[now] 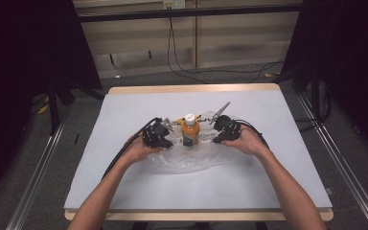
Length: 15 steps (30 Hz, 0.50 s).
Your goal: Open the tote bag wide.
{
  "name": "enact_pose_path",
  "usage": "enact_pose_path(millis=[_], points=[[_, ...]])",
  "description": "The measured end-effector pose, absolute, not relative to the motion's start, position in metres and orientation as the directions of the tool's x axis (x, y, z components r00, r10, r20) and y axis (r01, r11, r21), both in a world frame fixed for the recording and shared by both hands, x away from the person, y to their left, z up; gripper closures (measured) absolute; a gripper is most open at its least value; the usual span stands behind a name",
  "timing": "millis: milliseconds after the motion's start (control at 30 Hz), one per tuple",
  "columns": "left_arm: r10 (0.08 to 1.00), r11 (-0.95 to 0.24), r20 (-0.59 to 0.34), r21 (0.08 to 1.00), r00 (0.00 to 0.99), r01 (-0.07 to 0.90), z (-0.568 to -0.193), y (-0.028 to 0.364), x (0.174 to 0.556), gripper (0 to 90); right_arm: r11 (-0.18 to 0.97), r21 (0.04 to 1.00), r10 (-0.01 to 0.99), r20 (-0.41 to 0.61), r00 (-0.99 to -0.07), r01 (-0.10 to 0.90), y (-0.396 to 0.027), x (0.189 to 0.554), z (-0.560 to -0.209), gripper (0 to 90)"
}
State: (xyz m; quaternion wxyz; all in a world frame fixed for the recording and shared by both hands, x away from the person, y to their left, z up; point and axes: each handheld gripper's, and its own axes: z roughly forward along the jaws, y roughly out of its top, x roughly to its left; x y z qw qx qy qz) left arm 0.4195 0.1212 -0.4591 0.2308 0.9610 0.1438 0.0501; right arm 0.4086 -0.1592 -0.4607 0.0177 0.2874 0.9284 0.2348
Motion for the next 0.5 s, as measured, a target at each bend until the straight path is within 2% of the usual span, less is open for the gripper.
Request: enact_pose_path(millis=[167,267,500], points=[[0.297,-0.879,0.057,0.405,0.953,0.249,-0.456,0.139,0.418,90.0,0.741,0.411,0.540,0.106,-0.835,0.531,-0.173,0.403,-0.459,90.0],[0.341,-0.861,0.039,0.414,0.939,0.296,-0.456,0.159,0.419,90.0,0.736,0.414,0.542,0.111,-0.833,0.535,-0.189,0.396,-0.459,90.0],[0.355,-0.861,0.045,0.406,0.934,0.307,-0.456,0.173,0.416,90.0,0.743,0.425,0.530,0.098,-0.842,0.517,-0.199,0.388,-0.459,90.0]])
